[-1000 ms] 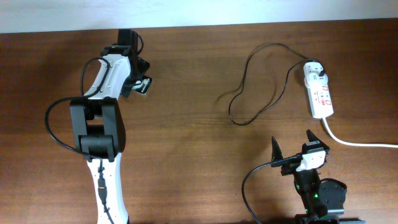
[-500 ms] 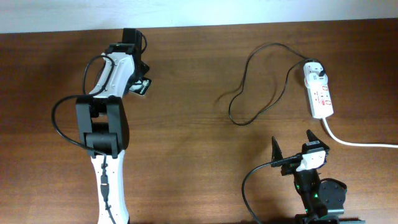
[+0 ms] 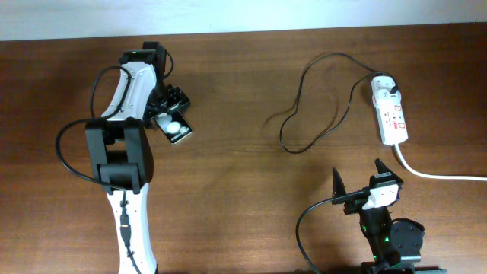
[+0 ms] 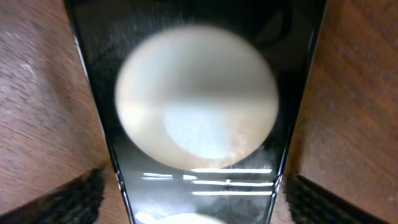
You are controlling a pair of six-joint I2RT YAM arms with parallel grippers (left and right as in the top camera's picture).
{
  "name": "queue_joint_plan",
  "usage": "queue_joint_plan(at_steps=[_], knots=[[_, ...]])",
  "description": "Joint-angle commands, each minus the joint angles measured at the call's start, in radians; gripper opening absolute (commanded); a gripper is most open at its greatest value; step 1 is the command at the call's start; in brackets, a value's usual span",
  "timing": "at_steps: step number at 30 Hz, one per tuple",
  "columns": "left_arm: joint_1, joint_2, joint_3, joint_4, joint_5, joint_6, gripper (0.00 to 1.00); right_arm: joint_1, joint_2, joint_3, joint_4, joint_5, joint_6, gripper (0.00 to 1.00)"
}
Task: Plug charger to phone and switch on socket
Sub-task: 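Reach the left gripper to the black phone and grasp it, then lift the phone with the left gripper and turn it toward center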
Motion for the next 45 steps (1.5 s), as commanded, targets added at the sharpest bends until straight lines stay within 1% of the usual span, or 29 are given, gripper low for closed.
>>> queue_joint_plan(at_steps=[1,3,9,11,13,17,18,19,20,21,22,24,25,27,28,30,35,36,37,39,42,45], knots=[[-0.012,0.155,-0.091,-0.009,0.006,0.032,0.99,0.005,-0.005,-0.005,-0.004,-0.013,-0.006,0.99],[-0.012,0.156,-0.092,-0.007,-0.033,0.032,0.99,0.005,-0.005,-0.005,-0.004,-0.013,-0.006,0.99],[-0.011,0.156,-0.092,0.061,-0.040,0.012,0.99,0.005,-0.005,-0.005,-0.004,-0.013,-0.006,0.99],[-0.011,0.156,-0.092,0.063,-0.090,0.011,0.99,0.005,-0.005,-0.005,-0.004,-0.013,-0.006,0.99],[-0.011,0.155,-0.092,0.064,-0.129,-0.015,0.99,0.005,-0.005,-0.005,-0.004,-0.013,-0.006,0.99],[-0.011,0.155,-0.092,0.050,-0.129,-0.060,1.00,0.005,-0.005,-0.005,-0.004,-0.013,-0.006,0.99],[-0.011,0.155,-0.092,0.045,-0.128,-0.060,0.98,0.005,-0.005,-0.005,-0.004,-0.013,-0.006,0.99],[-0.011,0.156,-0.092,0.041,-0.121,-0.060,0.93,0.005,-0.005,-0.005,-0.004,-0.013,-0.006,0.99],[-0.011,0.156,-0.092,0.040,-0.113,-0.060,0.86,0.005,-0.005,-0.005,-0.004,-0.013,-0.006,0.99],[-0.011,0.156,-0.092,0.040,-0.113,-0.060,0.84,0.005,-0.005,-0.005,-0.004,-0.013,-0.006,0.99],[-0.011,0.156,-0.092,0.040,-0.113,-0.060,0.78,0.005,-0.005,-0.005,-0.004,-0.013,-0.006,0.99],[-0.011,0.156,-0.092,0.038,-0.113,-0.060,0.72,0.005,-0.005,-0.005,-0.004,-0.013,-0.006,0.99],[-0.011,0.156,-0.092,0.035,-0.114,-0.060,0.69,0.005,-0.005,-0.005,-0.004,-0.013,-0.006,0.99],[-0.011,0.154,-0.089,0.023,-0.114,-0.060,0.70,0.005,-0.005,-0.005,-0.004,-0.013,-0.006,0.99],[-0.011,0.154,-0.074,-0.002,-0.114,-0.060,0.68,0.005,-0.005,-0.005,-0.004,-0.013,-0.006,0.99],[-0.011,0.154,0.001,-0.083,-0.114,-0.059,0.67,0.005,-0.005,-0.005,-0.004,-0.013,-0.006,0.99],[-0.011,0.154,0.354,-0.361,-0.115,-0.055,0.63,0.005,-0.005,-0.005,-0.004,-0.013,-0.006,0.99],[-0.011,0.154,0.450,-0.433,-0.118,-0.055,0.63,0.005,-0.005,-0.005,-0.004,-0.013,-0.006,0.99],[-0.016,0.127,0.516,-0.438,-0.098,0.006,0.59,0.005,-0.005,-0.005,-0.004,-0.013,-0.006,0.99],[-0.026,0.048,0.515,-0.437,-0.099,0.009,0.58,0.005,-0.005,-0.005,-0.004,-0.013,-0.006,0.99],[-0.045,-0.084,0.515,-0.437,-0.098,0.068,0.58,0.005,-0.005,-0.005,-0.004,-0.013,-0.006,0.99],[-0.070,-0.277,0.515,-0.437,-0.094,0.109,0.58,0.005,-0.005,-0.005,-0.004,-0.013,-0.006,0.99]])
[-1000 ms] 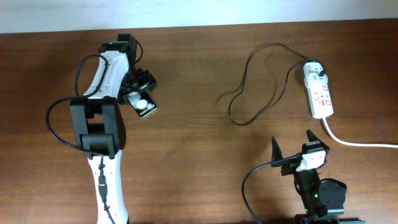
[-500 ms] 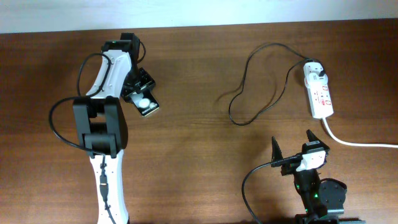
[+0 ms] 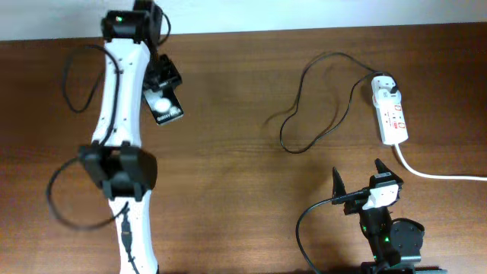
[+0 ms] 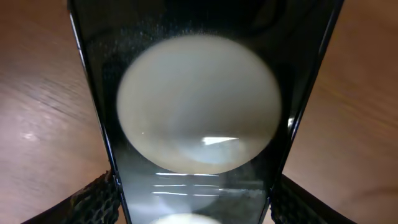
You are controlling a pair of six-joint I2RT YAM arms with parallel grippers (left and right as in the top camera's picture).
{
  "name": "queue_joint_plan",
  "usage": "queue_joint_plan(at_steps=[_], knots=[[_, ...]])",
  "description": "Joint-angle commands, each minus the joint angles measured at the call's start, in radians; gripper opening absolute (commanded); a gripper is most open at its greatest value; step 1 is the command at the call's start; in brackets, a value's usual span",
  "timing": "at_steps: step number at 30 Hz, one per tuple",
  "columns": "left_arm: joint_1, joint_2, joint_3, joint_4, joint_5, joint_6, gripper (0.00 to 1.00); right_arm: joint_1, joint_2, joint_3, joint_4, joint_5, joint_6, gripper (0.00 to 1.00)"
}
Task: Plug charger to phone and switch on socket
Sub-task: 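Lift the phone with the left gripper and turn it toward center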
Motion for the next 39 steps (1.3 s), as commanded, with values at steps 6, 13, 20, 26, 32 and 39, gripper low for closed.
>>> queue_joint_plan(at_steps=[6,13,20,26,32,39], knots=[[-0.055,-0.608,-0.164,-0.002,0.037,0.089,0.58,0.005,-0.006,-0.005,-0.004,-0.013,-0.007,0.99],[-0.054,-1.189,-0.794,0.078,-0.050,-0.005,0.57,0.005,-0.006,-0.005,-0.004,-0.013,-0.007,0.99],[-0.054,-1.242,-1.365,0.462,0.243,-0.076,0.57,0.005,-0.006,-0.005,-0.005,-0.013,-0.007,0.99],[-0.054,-0.861,-1.412,0.616,0.646,-0.097,0.53,0.005,-0.006,-0.005,-0.004,-0.013,-0.007,0.99],[-0.054,-0.774,-1.412,0.620,1.041,-0.094,0.55,0.005,-0.006,-0.005,-0.004,-0.013,-0.007,0.99],[-0.054,-0.774,-1.412,0.644,1.094,-0.096,0.51,0.005,-0.006,-0.005,-0.004,-0.013,-0.007,0.99]])
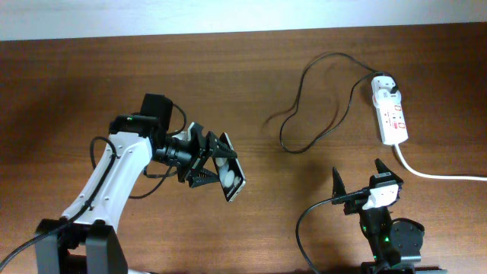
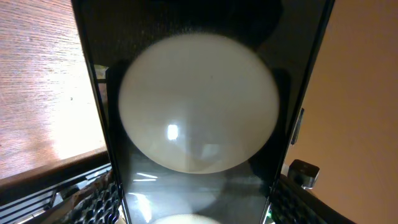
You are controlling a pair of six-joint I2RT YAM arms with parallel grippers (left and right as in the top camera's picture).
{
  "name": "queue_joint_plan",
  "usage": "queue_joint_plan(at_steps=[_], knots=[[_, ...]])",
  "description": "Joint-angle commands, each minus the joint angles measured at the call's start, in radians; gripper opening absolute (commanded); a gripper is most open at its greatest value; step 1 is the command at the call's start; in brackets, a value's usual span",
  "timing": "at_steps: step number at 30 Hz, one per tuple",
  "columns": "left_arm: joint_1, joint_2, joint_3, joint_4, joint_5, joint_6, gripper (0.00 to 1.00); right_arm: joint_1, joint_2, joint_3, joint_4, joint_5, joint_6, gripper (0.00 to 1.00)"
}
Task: Plug charger to phone and switch on socket
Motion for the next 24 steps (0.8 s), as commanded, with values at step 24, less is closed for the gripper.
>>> queue_joint_plan(at_steps=[24], knots=[[0.010,-0.009,0.004,0.230,0.062,-0.104,0.54,0.008,0.409,0.487,-0.233,-0.632,0.539,1.00]])
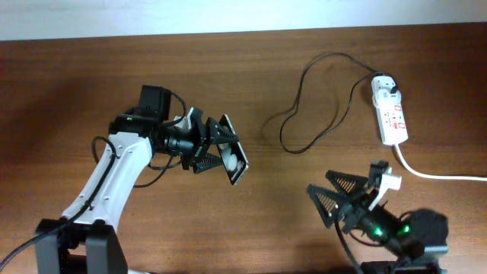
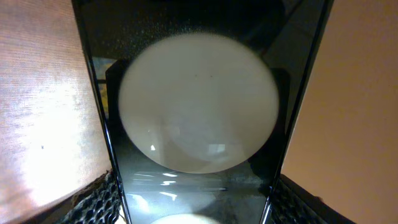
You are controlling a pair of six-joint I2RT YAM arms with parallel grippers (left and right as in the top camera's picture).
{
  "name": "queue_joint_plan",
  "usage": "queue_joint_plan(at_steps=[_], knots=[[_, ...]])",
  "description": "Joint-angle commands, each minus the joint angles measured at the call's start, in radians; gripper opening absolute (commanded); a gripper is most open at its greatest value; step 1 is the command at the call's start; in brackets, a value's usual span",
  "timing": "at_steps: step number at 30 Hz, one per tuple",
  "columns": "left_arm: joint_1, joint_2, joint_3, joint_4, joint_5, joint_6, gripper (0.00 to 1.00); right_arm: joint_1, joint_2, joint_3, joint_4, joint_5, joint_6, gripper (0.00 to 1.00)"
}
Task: Plug charger to phone and switch on socket
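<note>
My left gripper (image 1: 219,154) is shut on the black phone (image 1: 232,161), holding it tilted above the table left of centre. In the left wrist view the phone (image 2: 199,186) fills the frame, a white round disc (image 2: 199,102) on its face and my meshed fingers (image 2: 93,199) at both edges. The black charger cable (image 1: 293,122) loops across the table from the white power strip (image 1: 389,113) at the right; its free end cannot be made out. My right gripper (image 1: 332,200) is open, pointing left near the front right, with nothing in it.
A white mains cord (image 1: 434,173) runs from the power strip off the right edge. The brown wooden table (image 1: 251,61) ends at a pale wall along the back. Black cables hang round the left arm (image 1: 106,183).
The left gripper has shifted the phone slightly toward the back and tilted it more. The right arm has left its upright pose; its open gripper now points left, lower and nearer the front.
The left gripper was around the phone at the table's back left. Then it held the phone farther back by the wall. Then it held it raised left of centre, where it stays. The right arm stood still until now.
</note>
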Motion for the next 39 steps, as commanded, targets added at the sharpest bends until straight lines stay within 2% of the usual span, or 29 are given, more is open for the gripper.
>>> queue_joint_plan(at_steps=[1,2,5,8,10,12,14,16,19,26,29,33,35,38,39], knots=[[0.008,-0.009,0.005,0.003,0.039,-0.006,0.54,0.021,0.185,0.147,-0.064,0.024,-0.166,1.00],[0.008,-0.009,0.005,0.003,0.039,-0.006,0.54,0.064,0.249,0.185,-0.072,0.067,-0.169,1.00],[0.008,-0.009,0.005,0.003,0.039,-0.006,0.54,0.372,0.387,0.251,-0.071,0.393,-0.168,1.00],[0.008,-0.009,0.005,0.003,0.040,-0.006,0.53,0.760,0.514,0.264,-0.008,0.868,-0.121,1.00],[0.008,-0.009,0.005,0.003,0.040,-0.006,0.53,0.919,0.646,0.264,0.109,1.050,-0.055,0.94],[0.008,-0.009,0.005,0.003,0.040,-0.006,0.53,0.982,0.771,0.264,0.235,1.098,-0.024,0.91],[0.008,-0.009,0.005,0.002,0.040,-0.005,0.53,0.980,0.877,0.264,0.329,1.103,0.093,0.81],[0.008,-0.009,0.005,0.002,0.040,-0.005,0.53,0.981,0.939,0.264,0.422,1.103,0.106,0.72],[0.008,-0.009,0.005,0.002,0.040,-0.005,0.54,0.980,0.955,0.264,0.454,1.103,0.106,0.55],[0.007,-0.009,0.005,-0.002,0.040,-0.005,0.53,0.982,1.020,0.264,0.537,1.147,0.111,0.37],[0.007,-0.009,0.005,-0.002,0.039,-0.005,0.53,0.982,1.020,0.264,0.541,1.147,0.111,0.32],[0.007,-0.009,0.005,-0.002,0.039,-0.005,0.53,0.982,1.020,0.264,0.542,1.098,0.110,0.19],[0.007,-0.009,0.005,-0.002,0.039,-0.005,0.53,0.982,1.020,0.264,0.540,1.089,0.110,0.09],[0.007,-0.009,0.005,-0.003,0.014,-0.005,0.54,0.982,1.019,0.264,0.540,1.068,0.110,0.04],[0.007,-0.009,0.005,-0.005,0.013,-0.005,0.59,0.982,1.011,0.264,0.539,1.068,0.110,0.04]])
